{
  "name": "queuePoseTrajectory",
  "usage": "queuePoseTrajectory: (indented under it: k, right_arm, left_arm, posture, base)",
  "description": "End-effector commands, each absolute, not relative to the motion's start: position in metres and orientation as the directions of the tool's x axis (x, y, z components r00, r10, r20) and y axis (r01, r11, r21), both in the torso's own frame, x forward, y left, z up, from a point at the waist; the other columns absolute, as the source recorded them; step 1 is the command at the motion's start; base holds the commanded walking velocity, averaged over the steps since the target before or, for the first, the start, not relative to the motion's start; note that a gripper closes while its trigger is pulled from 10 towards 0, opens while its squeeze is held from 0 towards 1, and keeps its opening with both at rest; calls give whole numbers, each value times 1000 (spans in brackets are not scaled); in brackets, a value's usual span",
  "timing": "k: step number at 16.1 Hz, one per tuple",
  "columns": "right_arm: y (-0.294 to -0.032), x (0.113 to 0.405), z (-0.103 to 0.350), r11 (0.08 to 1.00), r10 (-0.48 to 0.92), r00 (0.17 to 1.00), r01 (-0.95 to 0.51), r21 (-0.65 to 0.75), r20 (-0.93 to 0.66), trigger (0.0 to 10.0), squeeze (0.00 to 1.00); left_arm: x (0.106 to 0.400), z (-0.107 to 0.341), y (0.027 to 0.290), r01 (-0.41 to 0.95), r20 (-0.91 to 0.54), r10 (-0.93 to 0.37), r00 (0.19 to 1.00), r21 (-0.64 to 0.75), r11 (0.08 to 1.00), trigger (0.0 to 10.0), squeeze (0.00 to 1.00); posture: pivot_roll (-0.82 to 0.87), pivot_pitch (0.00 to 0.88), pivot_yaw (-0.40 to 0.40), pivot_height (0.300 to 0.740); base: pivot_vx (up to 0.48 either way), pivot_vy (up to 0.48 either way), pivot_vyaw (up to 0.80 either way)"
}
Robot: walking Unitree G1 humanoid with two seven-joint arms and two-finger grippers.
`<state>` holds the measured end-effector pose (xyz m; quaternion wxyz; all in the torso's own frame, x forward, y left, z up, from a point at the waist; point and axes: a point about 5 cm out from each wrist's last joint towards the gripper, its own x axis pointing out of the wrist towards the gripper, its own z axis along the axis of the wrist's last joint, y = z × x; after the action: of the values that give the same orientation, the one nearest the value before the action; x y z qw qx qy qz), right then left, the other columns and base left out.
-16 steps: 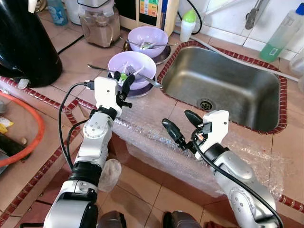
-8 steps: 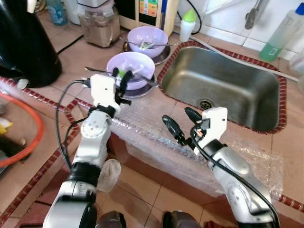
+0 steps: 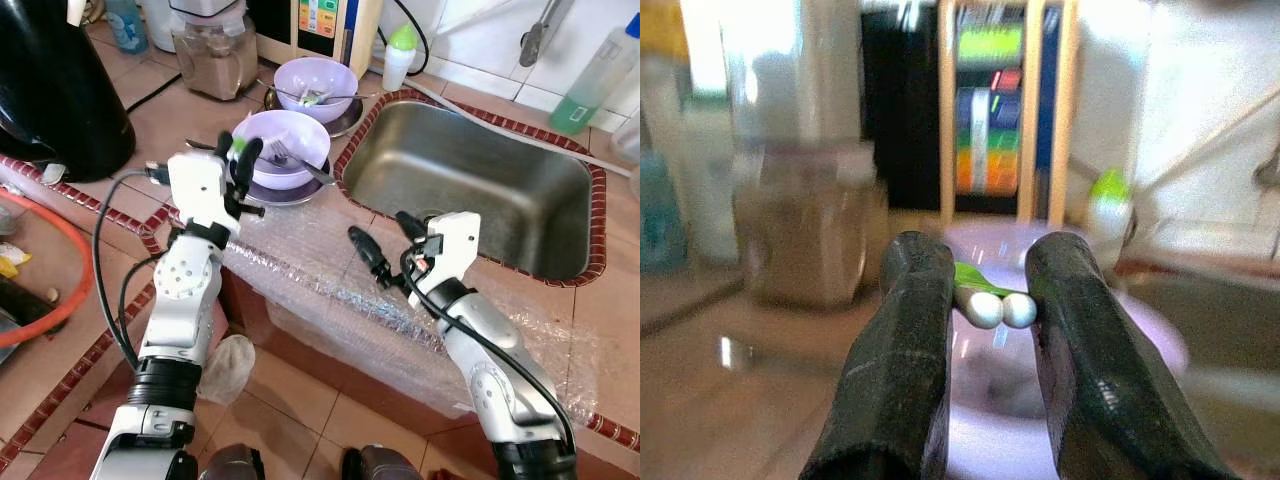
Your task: Kitchen organization
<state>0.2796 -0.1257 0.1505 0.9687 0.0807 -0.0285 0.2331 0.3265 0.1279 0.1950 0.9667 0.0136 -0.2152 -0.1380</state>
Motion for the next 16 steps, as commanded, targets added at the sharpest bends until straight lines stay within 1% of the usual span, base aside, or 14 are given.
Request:
queuePoseTrajectory:
  k: [1,3,4,5,6,7,8,9,10,14,15,16]
  right_arm:
    - [-137,287,159,916,371,918,-386,111,138,10000,0]
    - [-149,297,166,951,293,940,-305,50,174,10000,0]
    - [-153,299,167,957,275,944,-287,38,182,10000,0]
    - [-154,301,168,960,270,944,-279,24,189,10000,0]
    - [-152,303,175,949,314,924,-308,-66,217,10000,0]
    - [-148,304,181,925,372,897,-337,-176,237,10000,0]
    - [-145,305,184,870,459,856,-378,-318,237,10000,0]
    - [-142,305,182,812,528,823,-417,-408,210,10000,0]
    - [-142,304,181,754,571,800,-423,-503,183,10000,0]
    - [-148,311,178,642,614,776,-388,-661,141,10000,0]
    - [-151,316,181,639,592,788,-333,-693,167,10000,0]
    - [-153,319,185,643,570,800,-289,-709,190,10000,0]
  left_arm:
    - [321,213,118,327,449,-346,824,121,937,0,0]
    - [318,235,109,399,475,-435,765,180,899,0,0]
    - [318,241,106,417,480,-461,747,202,886,0,0]
    - [318,248,103,428,488,-479,730,219,877,0,0]
    - [319,251,97,475,464,-530,709,242,846,0,0]
    - [318,252,88,538,420,-591,688,252,805,0,0]
    - [315,255,79,601,379,-655,654,266,754,0,0]
    - [316,256,74,639,351,-689,634,264,722,0,0]
    - [317,256,69,667,330,-712,620,257,699,0,0]
    - [313,252,51,756,240,-807,540,283,590,0,0]
    - [311,249,49,771,212,-822,529,286,570,353,0]
    - [312,247,50,768,206,-819,535,286,573,431,0]
  posture:
    - [-21,39,-34,740]
    - [-16,28,-27,740]
    - [-13,23,-22,740]
    - [-8,16,-17,740]
    - [-6,13,-13,740]
    - [-4,9,-9,740]
    - [-2,6,-8,740]
    - [-1,2,-5,740]
    - [-1,0,-2,740]
    - [-1,0,3,740]
    - [-2,0,8,740]
    - [-2,0,8,740]
  base:
    - [0,0,0]
    - [0,0,0]
    - [0,0,0]
    - [0,0,0]
    - [0,0,0]
    - [0,0,0]
    - [0,0,0]
    - [0,0,0]
    - [0,0,0]
    - [0,0,0]
    - [0,0,0]
    - [0,0,0]
